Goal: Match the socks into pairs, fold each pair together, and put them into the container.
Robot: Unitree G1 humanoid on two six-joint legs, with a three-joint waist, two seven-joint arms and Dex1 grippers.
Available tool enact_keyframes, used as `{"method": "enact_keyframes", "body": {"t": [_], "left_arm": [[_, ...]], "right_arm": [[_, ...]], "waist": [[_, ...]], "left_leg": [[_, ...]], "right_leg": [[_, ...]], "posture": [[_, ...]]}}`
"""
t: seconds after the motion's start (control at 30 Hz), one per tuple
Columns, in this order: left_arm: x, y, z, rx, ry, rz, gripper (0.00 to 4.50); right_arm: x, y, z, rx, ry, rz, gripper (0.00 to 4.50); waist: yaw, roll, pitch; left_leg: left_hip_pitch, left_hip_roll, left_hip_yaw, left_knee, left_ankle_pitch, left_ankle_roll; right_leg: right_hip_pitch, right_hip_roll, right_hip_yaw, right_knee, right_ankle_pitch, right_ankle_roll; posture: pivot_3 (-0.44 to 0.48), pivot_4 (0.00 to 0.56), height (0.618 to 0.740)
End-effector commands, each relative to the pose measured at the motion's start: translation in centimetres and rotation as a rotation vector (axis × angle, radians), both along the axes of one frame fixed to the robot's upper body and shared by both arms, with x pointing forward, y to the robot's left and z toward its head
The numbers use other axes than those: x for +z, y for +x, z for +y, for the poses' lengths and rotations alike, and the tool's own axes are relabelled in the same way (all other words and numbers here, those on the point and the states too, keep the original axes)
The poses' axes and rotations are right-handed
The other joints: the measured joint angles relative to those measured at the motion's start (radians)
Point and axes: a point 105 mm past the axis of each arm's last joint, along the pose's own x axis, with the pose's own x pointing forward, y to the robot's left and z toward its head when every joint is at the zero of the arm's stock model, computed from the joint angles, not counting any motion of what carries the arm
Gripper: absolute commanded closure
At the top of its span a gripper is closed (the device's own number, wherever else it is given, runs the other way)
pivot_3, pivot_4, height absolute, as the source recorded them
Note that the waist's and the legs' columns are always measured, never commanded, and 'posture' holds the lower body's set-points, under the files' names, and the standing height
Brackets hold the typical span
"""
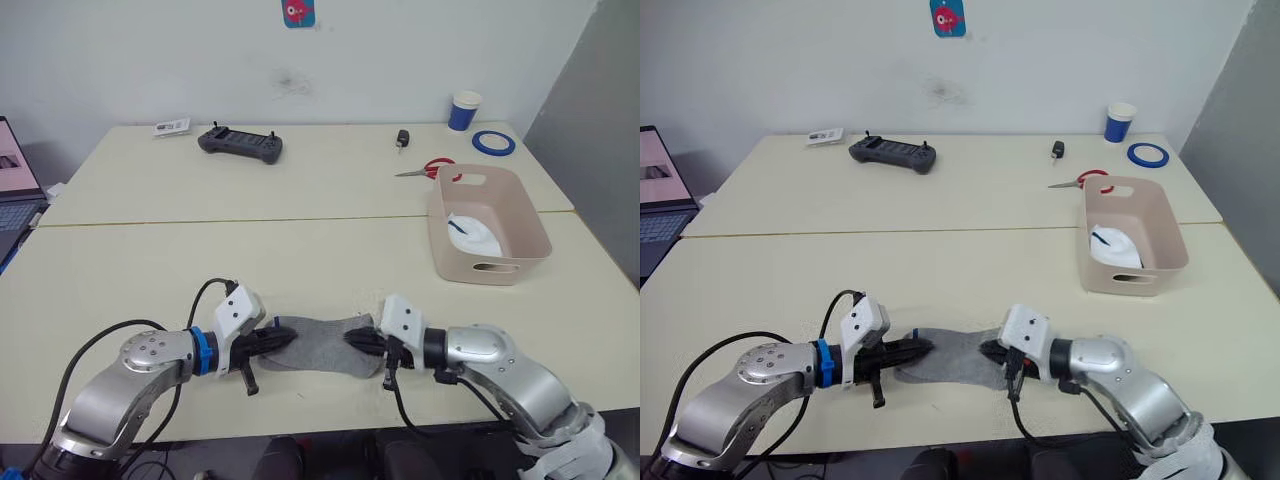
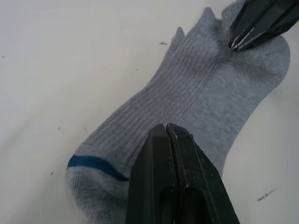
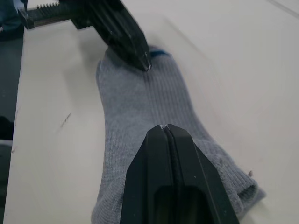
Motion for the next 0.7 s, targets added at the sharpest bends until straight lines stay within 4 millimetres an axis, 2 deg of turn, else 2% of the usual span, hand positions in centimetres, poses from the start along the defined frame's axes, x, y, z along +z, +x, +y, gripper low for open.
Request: {"method": "enact_keyframes", "body": {"t": [0.03, 0.1, 0.2, 0.33, 0.4, 0.5, 0.57, 0.6, 0.7], "left_arm": [[0.5, -0.1, -0.3, -0.003, -0.019, -0.043, 4.50], [0.4, -0.3, -0.4, 0.005, -0.024, -0.042, 4.50], [-0.4, -0.8, -0.2, 0.025, -0.017, -0.028, 4.50], [-0.7, -1.0, 0.3, 0.065, -0.013, -0.030, 4.50], [0.4, -0.8, 0.1, 0.073, -0.051, -0.072, 4.50], [2.7, -0.4, -0.8, 0.058, -0.130, -0.137, 4.50], [3.9, -0.3, -2.0, 0.006, -0.155, -0.160, 4.50], [3.9, -0.4, -2.5, -0.023, -0.140, -0.159, 4.50], [2.2, -0.1, -2.8, -0.060, -0.056, -0.133, 4.50]], "right_arm": [[-1.0, 0.3, -0.8, -0.020, -0.069, -0.031, 4.45], [-0.9, 0.6, -1.0, -0.048, -0.053, -0.039, 4.45], [0.1, 1.3, -1.7, -0.091, -0.009, -0.064, 3.82], [1.5, 2.4, -3.8, -0.139, -0.030, -0.141, 2.45], [3.1, 2.4, -4.1, -0.127, 0.008, -0.163, 1.77], [5.0, 1.7, -3.4, -0.073, 0.075, -0.155, 0.77], [5.6, 1.2, -2.2, -0.029, 0.095, -0.161, 0.77], [5.5, 1.0, -1.5, -0.010, 0.098, -0.161, 0.88], [3.4, 0.5, 0.5, 0.033, 0.045, -0.127, 1.79]], "waist": [[0.000, 0.000, 0.000], [0.000, 0.000, 0.000], [0.000, 0.000, 0.000], [0.000, 0.000, 0.000], [0.000, 0.000, 0.000], [0.000, 0.000, 0.000], [0.000, 0.000, 0.000], [0.000, 0.000, 0.000], [-0.003, 0.000, 0.000]], "left_leg": [[0.000, 0.000, 0.000, 0.000, 0.000, 0.000], [0.000, 0.000, 0.000, 0.000, 0.000, 0.000], [0.000, 0.000, 0.000, 0.000, 0.000, 0.000], [0.000, 0.000, 0.000, 0.001, 0.000, 0.000], [0.000, 0.000, 0.000, 0.001, 0.000, 0.000], [0.000, 0.000, 0.000, 0.001, 0.000, 0.000], [0.000, 0.000, -0.001, 0.001, 0.000, 0.000], [0.000, 0.000, -0.001, 0.001, 0.000, 0.000], [0.001, 0.000, 0.000, 0.001, 0.000, 0.000]], "right_leg": [[0.000, 0.000, 0.000, 0.000, 0.000, 0.000], [0.000, 0.000, 0.000, 0.000, 0.000, 0.000], [0.000, 0.000, 0.000, 0.001, 0.000, 0.000], [0.000, 0.000, 0.000, 0.001, 0.000, 0.000], [0.000, 0.000, 0.000, 0.001, 0.000, 0.000], [0.000, 0.000, 0.000, 0.001, 0.000, 0.000], [0.001, 0.000, 0.000, 0.001, 0.000, 0.000], [0.001, 0.000, 0.000, 0.001, 0.000, 0.001], [0.001, 0.001, 0.000, 0.001, 0.000, 0.001]], "posture": [[0.000, 0.150, 0.740], [0.000, 0.150, 0.740], [0.000, 0.150, 0.740], [0.000, 0.150, 0.740], [0.000, 0.150, 0.740], [0.000, 0.150, 0.740], [0.000, 0.150, 0.740], [0.000, 0.150, 0.740], [0.000, 0.150, 0.740]]}}
